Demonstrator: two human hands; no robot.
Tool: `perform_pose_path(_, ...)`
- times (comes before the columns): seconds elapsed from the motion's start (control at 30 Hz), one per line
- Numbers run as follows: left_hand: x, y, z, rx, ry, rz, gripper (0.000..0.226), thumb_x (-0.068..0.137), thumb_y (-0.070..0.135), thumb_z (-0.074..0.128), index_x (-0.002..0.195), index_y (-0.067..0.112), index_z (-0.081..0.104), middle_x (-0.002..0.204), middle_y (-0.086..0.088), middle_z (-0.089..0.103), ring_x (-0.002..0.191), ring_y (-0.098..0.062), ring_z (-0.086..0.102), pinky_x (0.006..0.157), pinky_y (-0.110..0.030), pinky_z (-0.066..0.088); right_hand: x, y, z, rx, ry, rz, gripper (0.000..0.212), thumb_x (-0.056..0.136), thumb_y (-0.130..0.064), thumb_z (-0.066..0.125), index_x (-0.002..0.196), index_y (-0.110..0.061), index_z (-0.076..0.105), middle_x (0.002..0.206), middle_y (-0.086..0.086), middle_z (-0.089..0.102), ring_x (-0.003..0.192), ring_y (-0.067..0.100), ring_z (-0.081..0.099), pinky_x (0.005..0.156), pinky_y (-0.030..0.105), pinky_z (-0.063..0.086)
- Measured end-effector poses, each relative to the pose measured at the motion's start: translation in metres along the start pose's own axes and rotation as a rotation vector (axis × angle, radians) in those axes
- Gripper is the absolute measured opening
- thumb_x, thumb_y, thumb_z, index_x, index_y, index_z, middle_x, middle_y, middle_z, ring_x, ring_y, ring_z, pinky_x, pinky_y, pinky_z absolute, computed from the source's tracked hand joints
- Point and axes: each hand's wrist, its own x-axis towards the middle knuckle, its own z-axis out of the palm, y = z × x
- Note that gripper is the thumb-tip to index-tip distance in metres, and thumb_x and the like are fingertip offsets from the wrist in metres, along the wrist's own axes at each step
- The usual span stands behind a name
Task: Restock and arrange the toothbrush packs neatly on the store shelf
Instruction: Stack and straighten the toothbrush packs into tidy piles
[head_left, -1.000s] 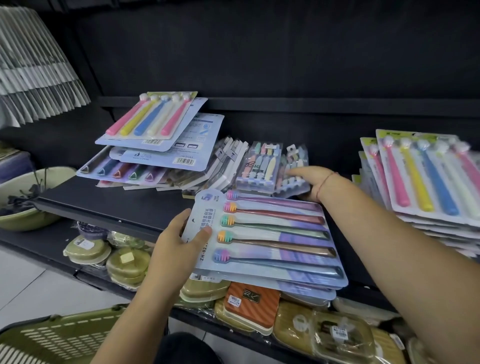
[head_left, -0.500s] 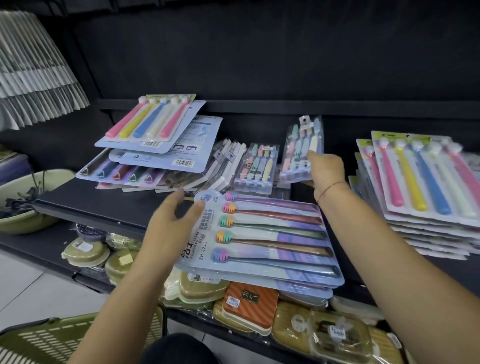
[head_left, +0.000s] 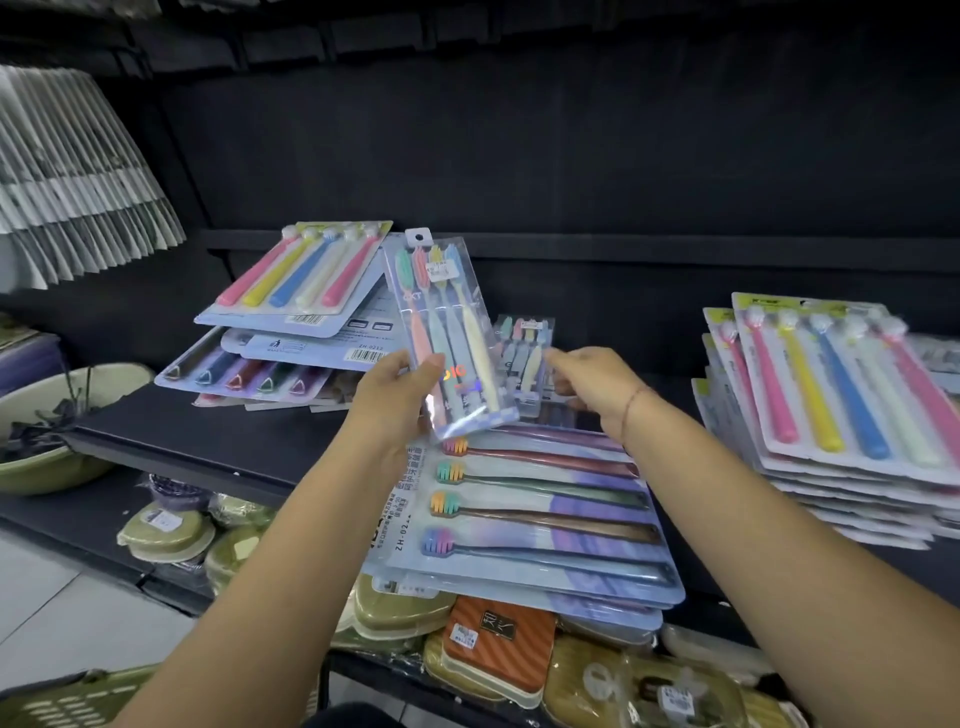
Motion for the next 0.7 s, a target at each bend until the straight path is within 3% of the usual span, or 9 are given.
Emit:
perform_pose_path(0.13, -0.004, -0.003, -0.001, -0.045, 0.01, 0.006, 0.01, 0.098, 0.021, 0.058, 0.096, 0.016, 0.066, 0.093, -0.01, 0.07, 0.08, -0.024, 0.066, 0.089, -0.053, 0.053, 0.032, 0.01, 0.023, -0.201, -0.194, 0.156, 0.079, 0.081, -0.057, 0.066, 0.141, -0.008, 0.048, 0.138, 0.008, 0.053, 0.124, 0.026, 0.052, 0.105, 0.036, 0.042)
perform_pose_path(0.23, -0.004, -0.006, -0.002, -0.067, 0.005, 0.005, 0.011, 0.099, 0.02, 0.057, 0.098, 0.015, 0.067, 0.101, -0.012, 0.072, 0.084, -0.025, 0.068, 0.087, -0.048, 0.055, 0.05, 0.018, 0.032, -0.142, -0.218, 0.19, 0.1, 0.063, -0.058, 0.081, 0.144, -0.011, 0.044, 0.146, 0.004, 0.047, 0.13, 0.025, 0.047, 0.11, 0.036, 0.037)
perform_pose_path(0.33, -0.002, -0.01, -0.004, -0.095, 0.009, -0.015, 0.011, 0.099, 0.019, 0.056, 0.098, 0.014, 0.066, 0.104, -0.013, 0.072, 0.085, -0.025, 0.068, 0.081, -0.042, 0.057, 0.047, 0.014, 0.032, -0.092, -0.179, 0.255, 0.08, 0.08, -0.043, 0.077, 0.143, -0.005, 0.045, 0.15, 0.007, 0.041, 0.136, 0.025, 0.04, 0.11, 0.033, 0.033)
perform_pose_path(0.43, -0.001, -0.011, -0.003, -0.099, 0.021, -0.027, 0.015, 0.099, 0.019, 0.056, 0.104, 0.01, 0.066, 0.105, -0.014, 0.073, 0.086, -0.026, 0.069, 0.086, -0.044, 0.057, 0.05, 0.013, 0.023, 0.012, -0.132, 0.273, 0.059, 0.089, -0.026, 0.071, 0.138, 0.0, 0.05, 0.145, 0.011, 0.046, 0.132, 0.026, 0.045, 0.11, 0.033, 0.037)
perform_pose_path(0.57, -0.003, -0.007, 0.0, -0.108, 0.018, -0.044, 0.016, 0.099, 0.021, 0.056, 0.104, 0.01, 0.066, 0.098, -0.011, 0.075, 0.089, -0.027, 0.069, 0.096, -0.052, 0.051, 0.034, -0.003, 0.006, 0.174, 0.037, 0.251, 0.031, 0.09, -0.013, 0.068, 0.115, 0.001, 0.059, 0.125, 0.015, 0.057, 0.112, 0.034, 0.059, 0.082, 0.041, 0.056)
perform_pose_path(0.6, -0.004, -0.006, 0.0, -0.108, 0.02, -0.042, 0.015, 0.1, 0.021, 0.056, 0.102, 0.011, 0.067, 0.096, -0.011, 0.075, 0.089, -0.028, 0.069, 0.098, -0.054, 0.05, 0.028, -0.004, 0.0, 0.213, 0.071, 0.217, 0.03, 0.089, -0.014, 0.069, 0.112, 0.003, 0.059, 0.12, 0.017, 0.058, 0.108, 0.035, 0.061, 0.076, 0.042, 0.058)
perform_pose_path(0.7, -0.005, -0.002, 0.004, -0.123, 0.021, -0.036, 0.019, 0.1, 0.022, 0.054, 0.105, 0.008, 0.066, 0.092, -0.01, 0.075, 0.085, -0.026, 0.07, 0.089, -0.049, 0.056, -0.002, -0.007, -0.019, 0.253, 0.127, 0.059, 0.044, 0.088, -0.021, 0.07, 0.116, 0.011, 0.057, 0.114, 0.032, 0.061, 0.095, 0.036, 0.066, 0.079, 0.048, 0.059)
